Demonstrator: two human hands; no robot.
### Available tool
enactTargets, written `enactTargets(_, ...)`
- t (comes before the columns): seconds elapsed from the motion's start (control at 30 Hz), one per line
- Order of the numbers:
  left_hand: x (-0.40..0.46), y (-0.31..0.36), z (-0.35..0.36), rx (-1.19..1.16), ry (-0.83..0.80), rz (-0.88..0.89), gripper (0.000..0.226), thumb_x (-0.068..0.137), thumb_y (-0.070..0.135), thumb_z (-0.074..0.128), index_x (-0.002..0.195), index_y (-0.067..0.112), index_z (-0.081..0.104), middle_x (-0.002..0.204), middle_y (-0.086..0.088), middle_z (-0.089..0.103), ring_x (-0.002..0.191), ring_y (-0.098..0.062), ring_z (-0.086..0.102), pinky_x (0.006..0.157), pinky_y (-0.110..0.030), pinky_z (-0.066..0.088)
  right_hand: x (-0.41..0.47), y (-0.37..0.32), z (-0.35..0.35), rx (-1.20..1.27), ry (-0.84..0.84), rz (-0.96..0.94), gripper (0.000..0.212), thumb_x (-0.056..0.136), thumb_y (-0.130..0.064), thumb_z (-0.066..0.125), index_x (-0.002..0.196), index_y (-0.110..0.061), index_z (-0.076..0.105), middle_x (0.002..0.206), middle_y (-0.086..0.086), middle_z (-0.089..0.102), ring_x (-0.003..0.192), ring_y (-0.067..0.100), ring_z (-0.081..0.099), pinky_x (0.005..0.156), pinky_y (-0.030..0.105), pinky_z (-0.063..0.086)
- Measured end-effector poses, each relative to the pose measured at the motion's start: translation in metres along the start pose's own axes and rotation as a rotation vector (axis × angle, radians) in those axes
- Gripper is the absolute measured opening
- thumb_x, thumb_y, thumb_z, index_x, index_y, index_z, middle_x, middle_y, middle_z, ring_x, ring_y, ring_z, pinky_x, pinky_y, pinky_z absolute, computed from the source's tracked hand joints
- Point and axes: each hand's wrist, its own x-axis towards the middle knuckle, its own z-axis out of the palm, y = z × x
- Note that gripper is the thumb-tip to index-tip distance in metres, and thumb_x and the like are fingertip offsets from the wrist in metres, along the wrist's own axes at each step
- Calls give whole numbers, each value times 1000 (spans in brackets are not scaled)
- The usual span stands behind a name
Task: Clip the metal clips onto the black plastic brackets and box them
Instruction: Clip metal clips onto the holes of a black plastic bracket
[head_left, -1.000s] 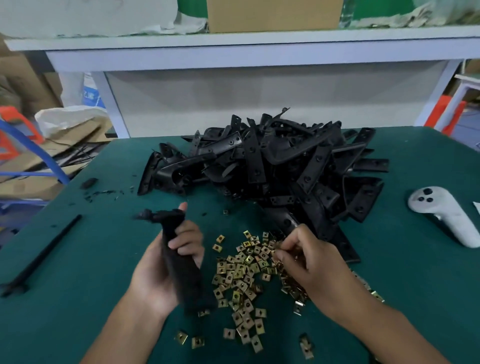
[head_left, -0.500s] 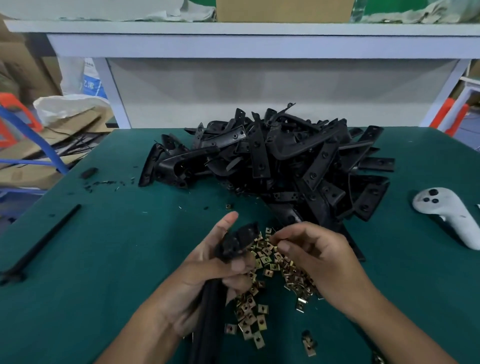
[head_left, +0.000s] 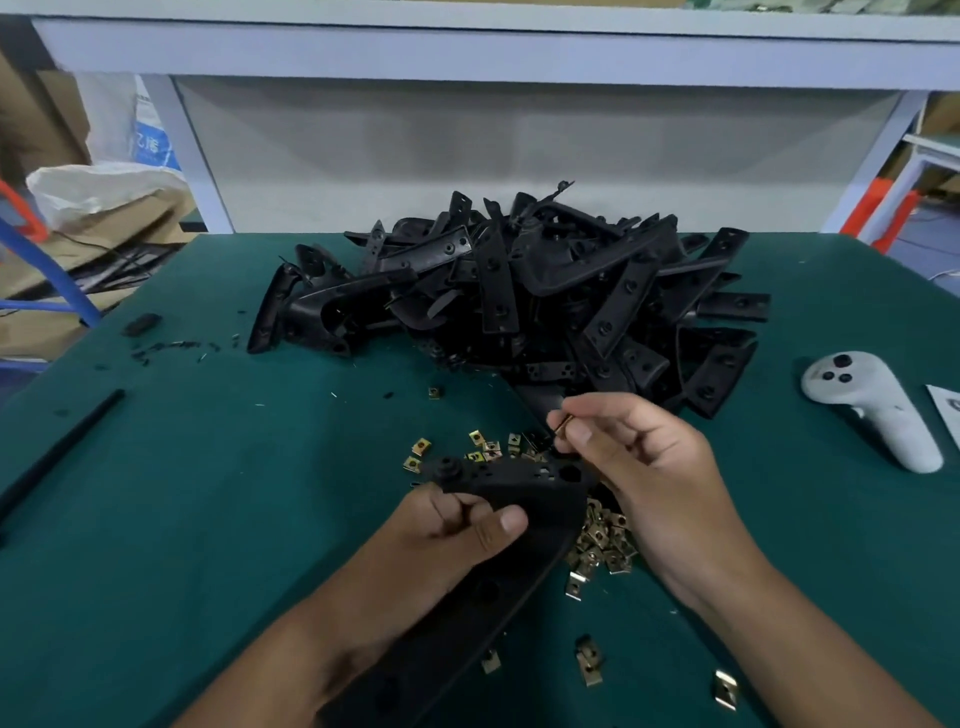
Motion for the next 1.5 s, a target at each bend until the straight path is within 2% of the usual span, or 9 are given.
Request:
enactTargets(0.1, -1, -4, 3, 0, -93, 46, 63, 89, 58, 70, 83, -5, 61, 67, -12, 47, 61, -33, 47, 66, -34, 42, -3, -2, 1, 2, -61, 42, 14, 86, -26, 77, 99, -28, 79, 102, 4, 78, 94, 16, 74, 81, 22, 57)
enactTargets(0.2, -3, -3, 6, -61, -166, 84, 41, 97, 48, 62, 125, 18, 69, 116, -8, 73, 111, -28, 66, 94, -35, 52, -5, -7, 1, 73, -96, 86, 12, 84, -21, 77, 95, -24, 79, 93, 6, 77, 91, 18, 75, 77, 22, 58)
enactTargets(0.3, -4, -4, 12, -72, -123, 78, 51, 89, 67, 61, 110, 21, 70, 92, -18, 67, 87, -31, 62, 77, -42, 52, -4, -12, 1, 130, -127, 162, 15, 75, -22, 88, 88, -20, 80, 90, 8, 77, 85, 17, 75, 71, 23, 58)
enactTargets(0.4, -4, -8, 14, 176, -11, 153, 65, 82, 82, 52, 89, 18, 62, 73, 6, 50, 67, -10, 47, 62, -25, 41, -4, -13, 2, 97, -153, 214, 16, 67, -28, 84, 81, -20, 80, 80, 3, 75, 72, 13, 71, 64, 21, 57)
enactTargets(0.6, -4, -9, 14, 360, -77, 220, 62, 93, 73, 45, 98, 13, 62, 81, 1, 52, 75, -15, 46, 65, -47, 44, -6, -11, -1, 53, -246, 220, 8, 73, -23, 84, 78, -19, 80, 80, -1, 73, 70, 7, 68, 60, 18, 54)
enactTargets(0.87, -4, -7, 14, 304, -96, 228, 31, 97, 59, 47, 82, 37, 63, 69, 18, 46, 63, -4, 41, 55, -26, 36, -4, -6, -3, -1, -262, 181, 13, 75, -31, 82, 81, -20, 79, 81, -1, 74, 72, 8, 68, 62, 18, 53)
enactTargets(1.13, -4, -8, 14, 257, -130, 219, 26, 99, 54, 49, 91, 37, 67, 74, 19, 53, 68, -2, 47, 61, -21, 40, -3, -4, -5, -59, -299, 140, 11, 75, -30, 81, 82, -21, 80, 87, 1, 77, 76, 7, 70, 65, 17, 54)
enactTargets(1.3, -3, -8, 14, 219, -131, 216, 29, 99, 55, 50, 94, 32, 67, 79, 9, 55, 72, -11, 50, 61, -38, 43, -2, -6, -6, -117, -338, 86, 14, 81, -35, 75, 84, -23, 81, 90, 2, 77, 79, 8, 72, 67, 17, 54)
enactTargets(1.5, -1, -6, 16, 115, -130, 269, 33, 104, 41, 51, 132, 28, 63, 132, 5, 66, 129, -14, 57, 103, -23, 45, 3, 2, -18, -192, -399, 44, 58, 96, -68, 42, 98, -26, 81, 121, -5, 68, 110, 12, 65, 91, 33, 52)
